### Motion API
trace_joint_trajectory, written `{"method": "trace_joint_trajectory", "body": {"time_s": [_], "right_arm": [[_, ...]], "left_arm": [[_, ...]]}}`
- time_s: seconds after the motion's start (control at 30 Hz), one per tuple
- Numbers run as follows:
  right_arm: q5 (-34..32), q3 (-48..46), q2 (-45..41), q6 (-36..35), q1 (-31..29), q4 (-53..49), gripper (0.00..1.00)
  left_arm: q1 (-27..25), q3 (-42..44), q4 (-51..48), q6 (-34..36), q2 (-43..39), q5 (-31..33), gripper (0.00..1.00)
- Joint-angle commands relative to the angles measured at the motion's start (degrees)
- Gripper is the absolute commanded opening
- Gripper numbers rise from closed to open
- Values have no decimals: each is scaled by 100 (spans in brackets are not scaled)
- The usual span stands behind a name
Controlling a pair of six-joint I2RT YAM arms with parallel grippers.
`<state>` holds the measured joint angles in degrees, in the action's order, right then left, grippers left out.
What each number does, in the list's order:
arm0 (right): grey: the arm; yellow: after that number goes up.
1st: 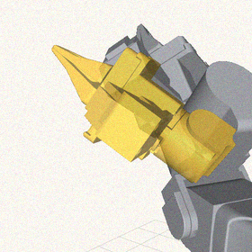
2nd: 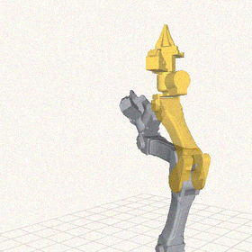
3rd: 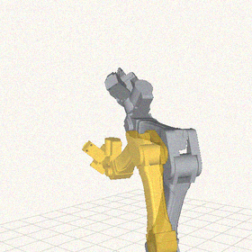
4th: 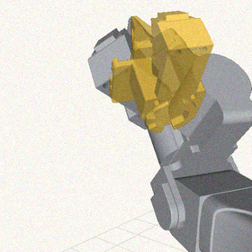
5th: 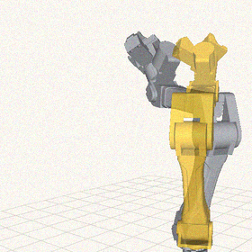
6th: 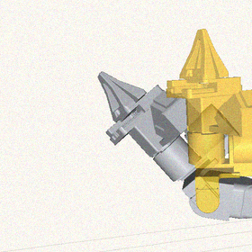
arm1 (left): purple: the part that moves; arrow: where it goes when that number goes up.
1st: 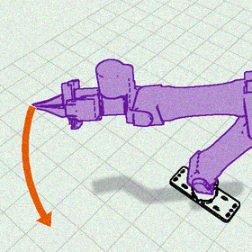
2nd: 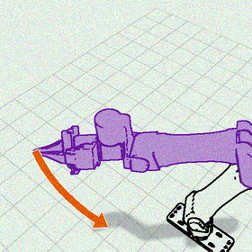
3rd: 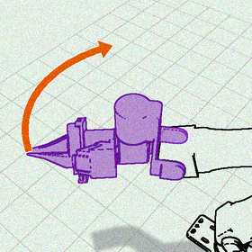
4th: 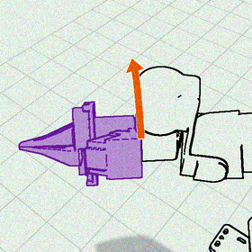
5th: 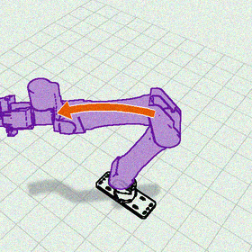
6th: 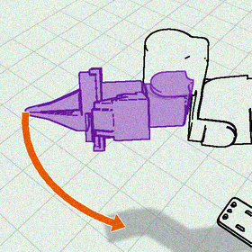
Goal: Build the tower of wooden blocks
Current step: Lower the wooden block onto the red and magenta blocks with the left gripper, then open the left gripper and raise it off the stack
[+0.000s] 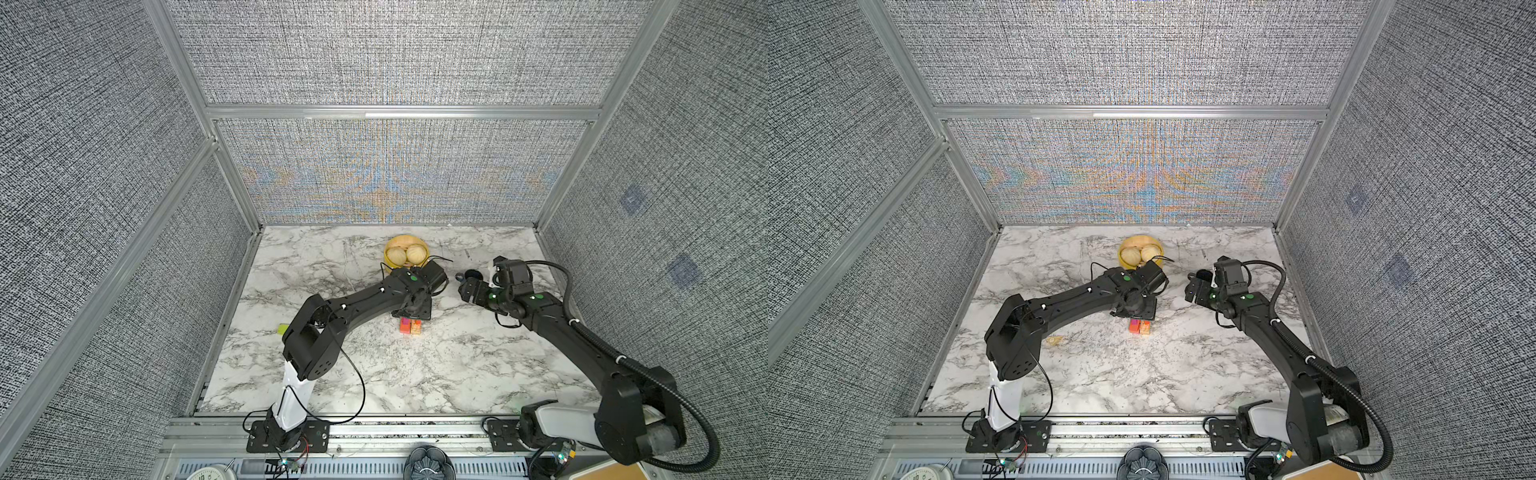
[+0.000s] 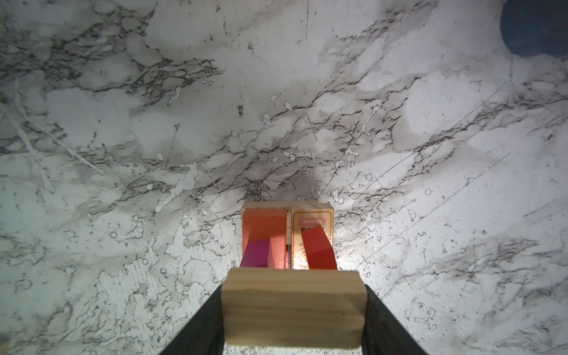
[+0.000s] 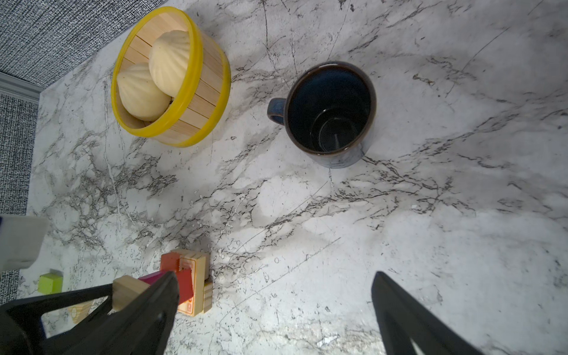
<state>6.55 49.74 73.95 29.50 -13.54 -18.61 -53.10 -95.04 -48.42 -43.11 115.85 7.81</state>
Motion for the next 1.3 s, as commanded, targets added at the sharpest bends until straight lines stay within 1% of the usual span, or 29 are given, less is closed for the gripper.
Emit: {"method": "trace_joint_trajectory", "body": {"time_s": [0.0,0.3,0.53,0.63,0.83,0.97,1.17,1.27], "right_arm": [[75,55,16,-43,-4,77,99],[93,45,14,-68,-2,77,99],[120,55,24,-99,-2,86,99],[136,51,-41,-162,-7,86,99],[226,-25,-288,-441,-7,280,99],[371,362,-42,-542,-71,165,99],[417,1385,711,-657,-490,86,99],[437,2007,1252,-725,-743,46,99]], "left_arm": [[-3,-24,-85,-22,-22,116,67],[10,-96,-187,-49,43,177,72],[11,-65,-229,-36,-136,333,78],[10,71,-200,-69,-434,567,82],[91,179,-395,224,-959,969,95],[415,642,-304,234,-1500,898,100],[1212,1463,-254,430,-2522,830,100],[1634,2088,-81,479,-3161,804,100]]}}
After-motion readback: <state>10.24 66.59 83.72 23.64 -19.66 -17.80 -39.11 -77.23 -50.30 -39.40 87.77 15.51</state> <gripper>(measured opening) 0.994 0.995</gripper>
